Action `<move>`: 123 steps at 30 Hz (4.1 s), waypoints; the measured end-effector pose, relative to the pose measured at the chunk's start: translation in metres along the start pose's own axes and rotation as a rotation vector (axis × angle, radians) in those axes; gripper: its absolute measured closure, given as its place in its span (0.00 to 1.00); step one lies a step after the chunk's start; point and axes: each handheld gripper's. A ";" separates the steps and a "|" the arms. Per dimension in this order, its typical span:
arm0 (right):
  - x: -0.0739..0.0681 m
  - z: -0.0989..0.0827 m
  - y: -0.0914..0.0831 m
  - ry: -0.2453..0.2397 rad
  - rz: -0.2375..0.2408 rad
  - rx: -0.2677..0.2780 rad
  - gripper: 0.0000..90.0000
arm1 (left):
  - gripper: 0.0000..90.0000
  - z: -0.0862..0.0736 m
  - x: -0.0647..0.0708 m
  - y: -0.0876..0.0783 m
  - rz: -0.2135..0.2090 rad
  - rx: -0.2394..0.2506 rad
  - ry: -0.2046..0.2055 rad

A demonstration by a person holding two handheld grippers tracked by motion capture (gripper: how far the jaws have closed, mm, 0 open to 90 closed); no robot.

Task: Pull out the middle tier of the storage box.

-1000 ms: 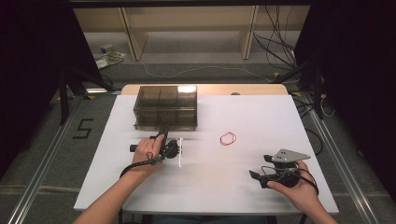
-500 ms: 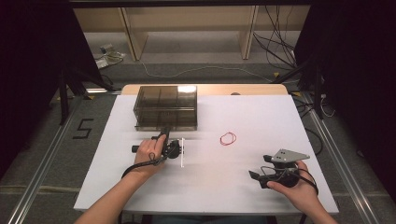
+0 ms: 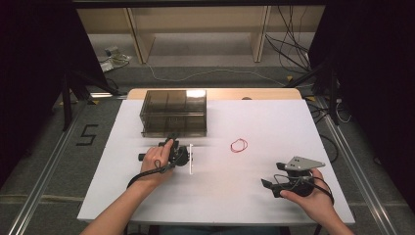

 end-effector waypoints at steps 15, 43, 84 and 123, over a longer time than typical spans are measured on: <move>0.000 0.000 -0.001 -0.004 0.001 -0.001 0.18 | 0.36 -0.009 -0.016 -0.007 -0.170 0.009 -0.208; -0.001 -0.001 0.002 -0.010 0.008 -0.010 0.18 | 0.35 -0.033 -0.047 -0.008 -0.386 0.059 -0.266; -0.001 -0.001 0.003 -0.001 0.006 -0.021 0.18 | 0.70 -0.068 -0.109 0.057 -0.836 -0.032 -0.129; 0.000 -0.002 0.006 0.005 0.009 -0.039 0.18 | 0.94 -0.071 -0.117 0.062 -0.942 0.026 0.008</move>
Point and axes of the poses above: each handheld gripper's, and its own axes: y roughly forward along the jaws, z roughly out of its top, x roughly to its right, and after that the axes turned 1 degree about -x, right-handed
